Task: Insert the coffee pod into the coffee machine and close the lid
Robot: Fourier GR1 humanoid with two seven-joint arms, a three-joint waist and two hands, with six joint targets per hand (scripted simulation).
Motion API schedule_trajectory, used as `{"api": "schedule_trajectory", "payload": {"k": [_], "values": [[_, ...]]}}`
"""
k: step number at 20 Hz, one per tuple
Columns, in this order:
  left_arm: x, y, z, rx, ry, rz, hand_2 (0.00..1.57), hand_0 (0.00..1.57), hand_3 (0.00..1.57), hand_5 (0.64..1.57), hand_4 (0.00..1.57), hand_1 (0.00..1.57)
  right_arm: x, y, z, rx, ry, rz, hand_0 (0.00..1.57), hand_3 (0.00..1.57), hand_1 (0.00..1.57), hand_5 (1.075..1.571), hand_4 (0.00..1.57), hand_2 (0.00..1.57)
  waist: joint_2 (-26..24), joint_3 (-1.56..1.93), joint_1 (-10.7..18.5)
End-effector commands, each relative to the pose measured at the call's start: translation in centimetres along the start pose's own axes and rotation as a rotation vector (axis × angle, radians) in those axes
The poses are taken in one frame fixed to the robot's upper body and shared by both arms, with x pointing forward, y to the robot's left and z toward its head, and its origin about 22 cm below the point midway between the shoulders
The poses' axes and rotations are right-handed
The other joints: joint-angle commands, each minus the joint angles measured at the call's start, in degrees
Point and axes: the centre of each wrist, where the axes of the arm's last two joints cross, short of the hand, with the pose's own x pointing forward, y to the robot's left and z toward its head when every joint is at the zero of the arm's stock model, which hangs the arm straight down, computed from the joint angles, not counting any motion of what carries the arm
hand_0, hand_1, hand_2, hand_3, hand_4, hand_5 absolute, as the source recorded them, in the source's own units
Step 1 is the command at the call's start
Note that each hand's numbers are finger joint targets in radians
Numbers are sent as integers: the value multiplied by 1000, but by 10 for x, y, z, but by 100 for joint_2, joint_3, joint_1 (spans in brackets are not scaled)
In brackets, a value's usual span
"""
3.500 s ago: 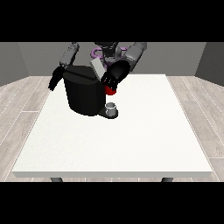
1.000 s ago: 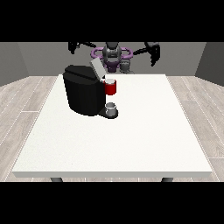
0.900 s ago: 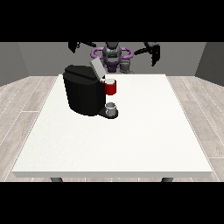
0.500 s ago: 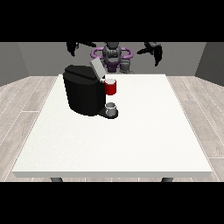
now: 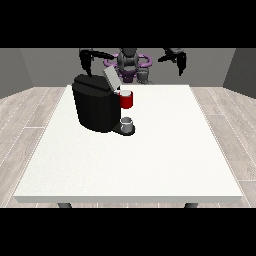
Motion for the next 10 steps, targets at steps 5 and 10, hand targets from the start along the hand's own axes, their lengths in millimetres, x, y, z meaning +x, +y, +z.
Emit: {"api": "schedule_trajectory", "payload": {"k": [5, 10], "values": [[34, 3, 13, 42, -75, -32, 0, 0, 0, 1571, 301, 0, 12, 9, -18, 66, -15, -4, 0, 0, 0, 1571, 0, 0, 477, 0, -151], [36, -9, 28, 57, -98, -30, 0, 0, 0, 1571, 338, 0, 21, 32, -27, 81, -60, 52, 0, 0, 0, 1571, 0, 0, 581, 0, -25]]}}
